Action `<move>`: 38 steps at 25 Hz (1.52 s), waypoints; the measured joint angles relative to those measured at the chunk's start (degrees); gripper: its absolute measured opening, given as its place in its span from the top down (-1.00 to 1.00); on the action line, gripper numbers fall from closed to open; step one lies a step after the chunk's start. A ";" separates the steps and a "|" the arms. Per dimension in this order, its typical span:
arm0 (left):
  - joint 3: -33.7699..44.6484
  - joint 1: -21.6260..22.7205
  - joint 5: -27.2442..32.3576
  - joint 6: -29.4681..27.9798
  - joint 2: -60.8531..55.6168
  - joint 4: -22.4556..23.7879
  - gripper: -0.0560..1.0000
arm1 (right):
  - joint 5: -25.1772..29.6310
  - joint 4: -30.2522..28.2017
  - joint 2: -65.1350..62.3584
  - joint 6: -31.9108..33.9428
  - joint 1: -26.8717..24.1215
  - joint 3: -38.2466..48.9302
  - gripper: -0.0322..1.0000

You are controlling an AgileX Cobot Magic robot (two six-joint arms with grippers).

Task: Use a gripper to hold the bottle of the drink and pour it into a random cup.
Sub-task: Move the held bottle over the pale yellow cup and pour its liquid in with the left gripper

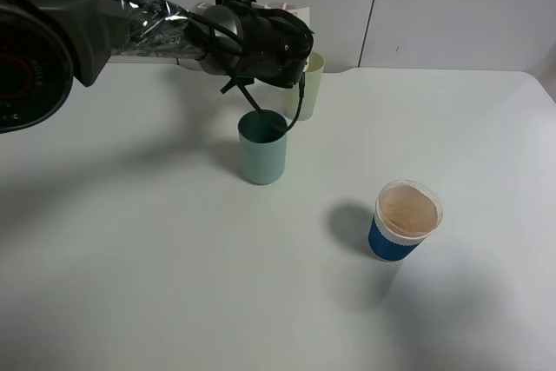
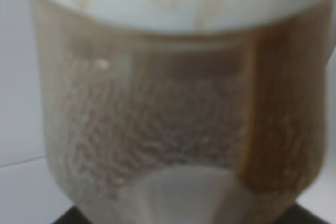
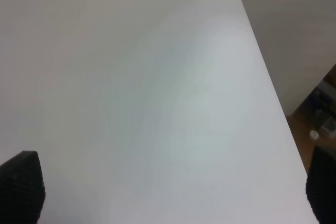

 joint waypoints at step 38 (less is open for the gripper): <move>0.00 0.00 0.01 0.48 0.00 0.59 0.28 | 0.00 0.00 0.00 0.00 0.00 0.00 -0.98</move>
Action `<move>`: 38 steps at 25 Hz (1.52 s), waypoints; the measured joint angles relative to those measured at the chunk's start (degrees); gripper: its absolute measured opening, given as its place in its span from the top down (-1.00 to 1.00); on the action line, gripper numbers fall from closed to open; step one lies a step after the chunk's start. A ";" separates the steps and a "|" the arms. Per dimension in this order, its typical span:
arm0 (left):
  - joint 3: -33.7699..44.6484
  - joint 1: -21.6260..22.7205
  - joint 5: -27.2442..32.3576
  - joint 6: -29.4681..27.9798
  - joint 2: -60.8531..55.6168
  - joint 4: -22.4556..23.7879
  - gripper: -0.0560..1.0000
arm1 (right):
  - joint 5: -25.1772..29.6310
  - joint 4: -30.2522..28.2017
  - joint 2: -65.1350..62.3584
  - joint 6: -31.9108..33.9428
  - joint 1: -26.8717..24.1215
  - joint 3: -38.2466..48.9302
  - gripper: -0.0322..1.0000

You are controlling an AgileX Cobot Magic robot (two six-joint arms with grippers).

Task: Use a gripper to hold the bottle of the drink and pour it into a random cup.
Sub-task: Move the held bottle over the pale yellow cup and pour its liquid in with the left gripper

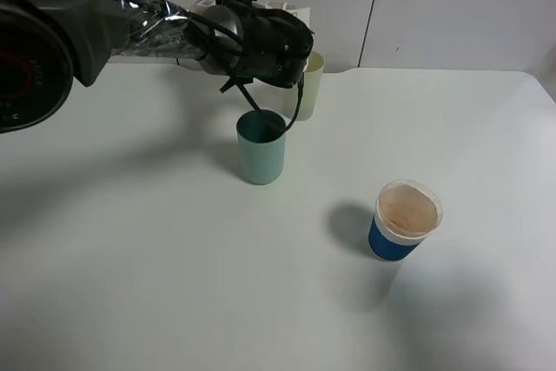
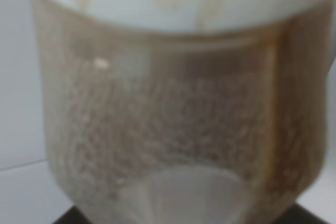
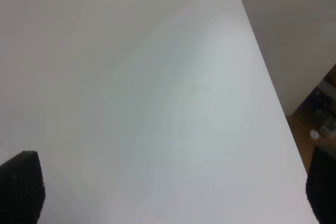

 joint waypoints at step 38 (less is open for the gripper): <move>0.00 0.00 0.89 2.34 0.00 1.37 0.28 | 0.00 -1.13 0.00 0.02 0.00 0.00 -0.98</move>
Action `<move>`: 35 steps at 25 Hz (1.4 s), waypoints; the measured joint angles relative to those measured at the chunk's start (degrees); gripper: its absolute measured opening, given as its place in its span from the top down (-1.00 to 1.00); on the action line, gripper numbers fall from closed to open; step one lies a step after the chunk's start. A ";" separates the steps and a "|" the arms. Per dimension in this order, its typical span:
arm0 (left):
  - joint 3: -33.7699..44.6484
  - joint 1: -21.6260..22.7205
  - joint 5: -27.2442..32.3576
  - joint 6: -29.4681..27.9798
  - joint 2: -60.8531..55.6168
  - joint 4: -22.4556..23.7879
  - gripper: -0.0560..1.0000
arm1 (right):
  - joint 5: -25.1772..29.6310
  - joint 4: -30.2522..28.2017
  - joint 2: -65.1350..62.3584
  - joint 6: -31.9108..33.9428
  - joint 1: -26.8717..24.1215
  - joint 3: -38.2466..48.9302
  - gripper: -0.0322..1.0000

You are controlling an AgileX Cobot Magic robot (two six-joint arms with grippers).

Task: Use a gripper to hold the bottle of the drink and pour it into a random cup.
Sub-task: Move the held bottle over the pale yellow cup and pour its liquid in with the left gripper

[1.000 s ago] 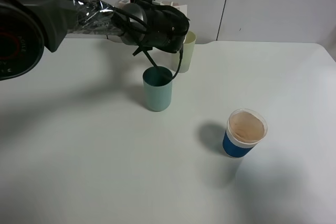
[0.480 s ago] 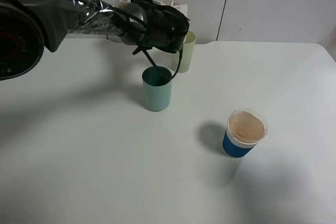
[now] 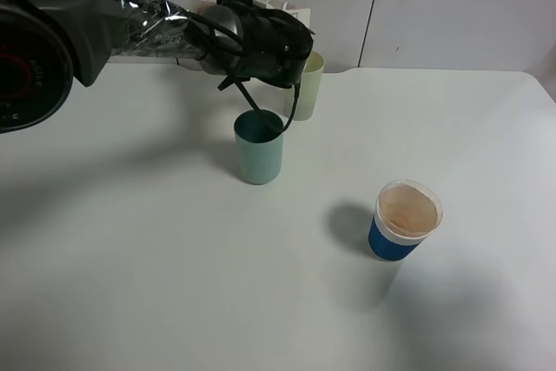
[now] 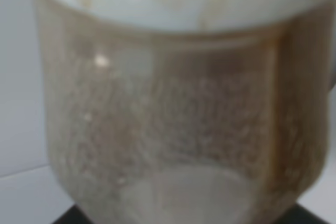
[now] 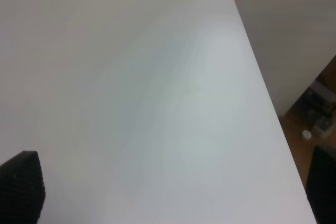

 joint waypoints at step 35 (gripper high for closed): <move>0.00 0.00 2.52 2.76 0.00 0.38 0.28 | 0.00 0.00 0.00 0.00 0.00 0.00 -0.98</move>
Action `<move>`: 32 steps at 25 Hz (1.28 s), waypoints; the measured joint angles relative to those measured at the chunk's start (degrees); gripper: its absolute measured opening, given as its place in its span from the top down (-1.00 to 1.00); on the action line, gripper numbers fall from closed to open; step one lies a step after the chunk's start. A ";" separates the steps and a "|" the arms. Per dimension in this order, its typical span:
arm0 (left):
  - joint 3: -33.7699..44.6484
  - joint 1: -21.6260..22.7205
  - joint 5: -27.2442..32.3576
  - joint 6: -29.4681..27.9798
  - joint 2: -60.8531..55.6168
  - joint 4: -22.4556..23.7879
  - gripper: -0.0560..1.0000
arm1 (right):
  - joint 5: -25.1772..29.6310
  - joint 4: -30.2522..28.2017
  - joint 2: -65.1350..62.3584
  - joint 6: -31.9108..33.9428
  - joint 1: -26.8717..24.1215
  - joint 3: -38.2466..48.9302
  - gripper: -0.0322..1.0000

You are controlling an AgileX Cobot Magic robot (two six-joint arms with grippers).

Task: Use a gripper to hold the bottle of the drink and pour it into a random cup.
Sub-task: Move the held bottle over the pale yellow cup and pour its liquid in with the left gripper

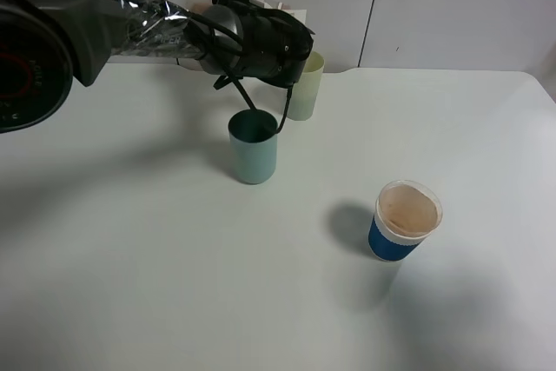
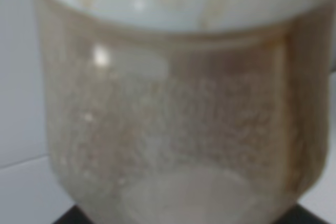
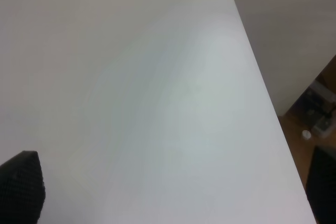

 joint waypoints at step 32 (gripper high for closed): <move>0.00 0.00 1.30 0.38 0.00 2.58 0.28 | 0.00 -0.37 0.00 0.00 0.00 0.00 -0.98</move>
